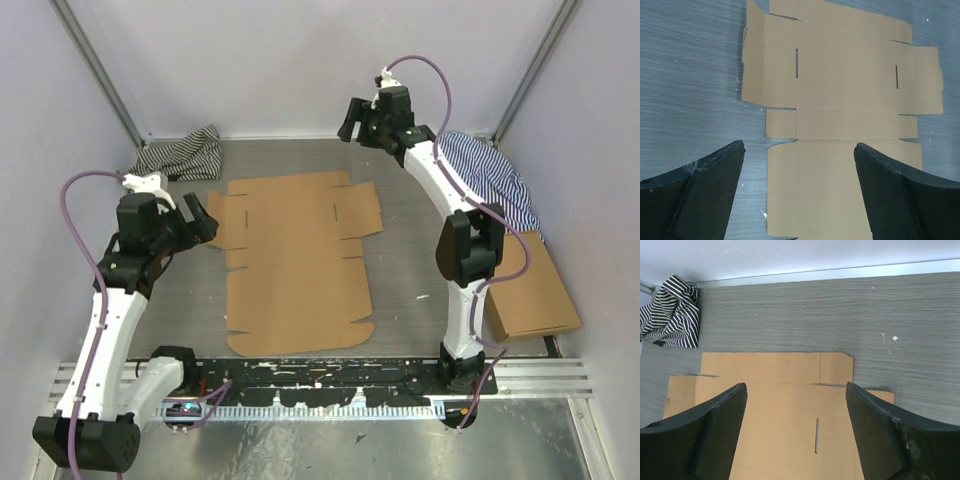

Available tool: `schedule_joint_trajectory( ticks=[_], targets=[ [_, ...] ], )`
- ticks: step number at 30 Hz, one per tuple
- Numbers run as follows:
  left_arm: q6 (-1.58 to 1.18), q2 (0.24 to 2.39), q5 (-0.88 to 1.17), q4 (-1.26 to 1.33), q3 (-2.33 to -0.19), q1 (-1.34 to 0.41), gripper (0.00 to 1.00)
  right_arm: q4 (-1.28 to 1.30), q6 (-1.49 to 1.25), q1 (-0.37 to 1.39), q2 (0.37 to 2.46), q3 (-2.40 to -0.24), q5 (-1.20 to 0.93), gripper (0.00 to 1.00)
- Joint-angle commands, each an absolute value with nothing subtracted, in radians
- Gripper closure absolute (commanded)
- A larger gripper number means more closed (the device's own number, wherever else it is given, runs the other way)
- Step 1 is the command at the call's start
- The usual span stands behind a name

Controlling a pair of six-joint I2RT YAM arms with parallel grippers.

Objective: Fold the paper box

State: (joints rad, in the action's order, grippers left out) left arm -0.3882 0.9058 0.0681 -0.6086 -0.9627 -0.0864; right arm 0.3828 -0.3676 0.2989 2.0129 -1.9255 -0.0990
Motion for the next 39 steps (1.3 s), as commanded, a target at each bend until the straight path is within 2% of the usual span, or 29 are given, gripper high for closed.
schedule_joint_trajectory(
  ticks=[1,9,16,23,33,39],
  targets=[
    [-0.367,0.834,0.004,-0.627,-0.911,-0.087,0.02,0.303,-0.393,0.283,2.078,-2.039,-0.168,0.15],
    [-0.366,0.786,-0.059,-0.646,-0.903,-0.089,0.0,0.28,-0.408,0.244,2.227,-2.106,-0.302,0.2],
    [-0.34,0.771,-0.131,-0.656,-0.884,-0.113,0.01,0.3,-0.391,0.234,2.299,-2.123,-0.29,0.24],
    [-0.342,0.778,-0.128,-0.656,-0.876,-0.115,0.01,0.319,-0.39,0.226,2.373,-2.164,-0.3,0.24],
    [-0.345,0.837,-0.173,-0.66,-0.877,-0.115,0.02,0.379,-0.373,0.237,2.439,-2.173,-0.226,0.29],
    [-0.441,0.975,-0.203,-0.682,-0.954,-0.115,0.02,0.413,-0.357,0.242,2.425,-2.166,-0.147,0.29]
  ],
)
